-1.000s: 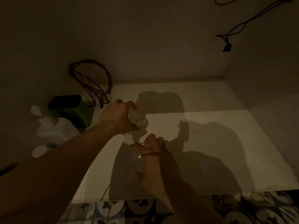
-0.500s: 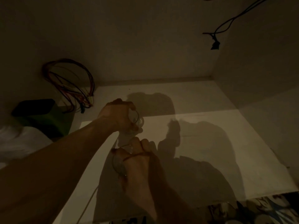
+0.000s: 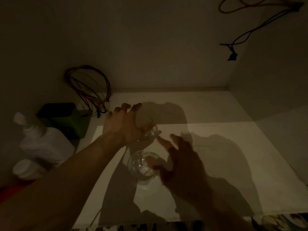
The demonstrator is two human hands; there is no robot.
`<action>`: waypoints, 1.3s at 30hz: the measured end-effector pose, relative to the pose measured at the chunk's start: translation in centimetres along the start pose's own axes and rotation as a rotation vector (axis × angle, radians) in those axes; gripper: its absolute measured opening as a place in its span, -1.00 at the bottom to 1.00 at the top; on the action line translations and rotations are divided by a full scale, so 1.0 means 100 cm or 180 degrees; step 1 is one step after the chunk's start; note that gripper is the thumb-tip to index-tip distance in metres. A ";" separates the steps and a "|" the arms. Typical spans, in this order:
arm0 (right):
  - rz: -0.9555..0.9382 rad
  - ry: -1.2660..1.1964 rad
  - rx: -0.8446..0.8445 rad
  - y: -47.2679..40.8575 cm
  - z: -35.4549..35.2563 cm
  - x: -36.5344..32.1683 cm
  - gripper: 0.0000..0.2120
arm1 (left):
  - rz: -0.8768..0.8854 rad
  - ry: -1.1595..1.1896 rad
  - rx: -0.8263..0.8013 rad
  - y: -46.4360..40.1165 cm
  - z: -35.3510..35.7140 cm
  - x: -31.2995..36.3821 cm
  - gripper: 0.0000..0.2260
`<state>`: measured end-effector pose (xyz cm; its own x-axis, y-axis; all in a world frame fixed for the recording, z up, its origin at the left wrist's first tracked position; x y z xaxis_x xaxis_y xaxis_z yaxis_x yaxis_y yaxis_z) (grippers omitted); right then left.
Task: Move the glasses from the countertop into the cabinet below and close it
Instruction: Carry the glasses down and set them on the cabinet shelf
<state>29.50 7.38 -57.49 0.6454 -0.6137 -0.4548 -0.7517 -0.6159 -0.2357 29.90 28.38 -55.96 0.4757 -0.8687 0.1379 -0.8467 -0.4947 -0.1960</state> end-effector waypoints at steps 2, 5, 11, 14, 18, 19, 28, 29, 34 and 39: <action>0.0401 0.0387 -0.0206 -0.008 -0.001 0.036 -0.17 | -0.0085 -0.0097 -0.0045 0.018 -0.003 -0.006 -0.03; 0.0684 0.0627 -0.0371 -0.018 -0.004 0.068 -0.12 | -0.0168 0.0037 -0.0167 0.036 0.000 -0.005 0.06; 0.0594 0.0997 -0.0464 -0.026 -0.013 0.063 -0.15 | -0.0271 0.0095 -0.0254 0.055 0.002 0.005 -0.01; 0.0624 0.1013 -0.0638 -0.022 -0.027 0.052 -0.20 | -0.0325 0.0077 -0.0335 0.069 -0.009 0.007 -0.03; 0.0684 0.1019 -0.0913 -0.001 -0.064 0.022 -0.19 | -0.0382 0.0035 -0.0661 0.104 -0.042 0.017 -0.04; 0.0678 0.1022 -0.0939 0.006 -0.077 0.012 -0.20 | -0.0413 0.0078 -0.0737 0.114 -0.054 0.021 -0.04; 0.1130 0.0870 -0.1639 0.083 -0.255 -0.078 -0.26 | -0.0462 0.0075 -0.1524 0.210 -0.224 0.065 -0.09; 0.1127 0.0899 -0.1672 0.092 -0.282 -0.092 -0.25 | -0.0447 0.0088 -0.1543 0.220 -0.250 0.074 -0.08; 0.1205 0.0818 -0.1594 0.131 -0.407 -0.159 -0.11 | -0.0275 0.0105 -0.1546 0.254 -0.385 0.122 -0.11; 0.1217 0.0730 -0.1614 0.157 -0.512 -0.208 -0.14 | -0.0409 0.0305 -0.1517 0.285 -0.507 0.163 -0.13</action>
<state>11.29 -14.83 -7.73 0.4010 -0.8895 -0.2191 -0.8124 -0.4558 0.3635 1.46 1.27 -10.09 0.5783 -0.7843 0.2246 -0.8080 -0.5125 0.2906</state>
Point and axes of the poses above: each hand's wrist, its own y-axis away from the middle knuckle, its own z-axis out of the palm, x = y × z, the point moved 6 cm from there along -y, towards the middle knuckle, and after that the axes turned 11 degrees about x, right-handed, at the moved point
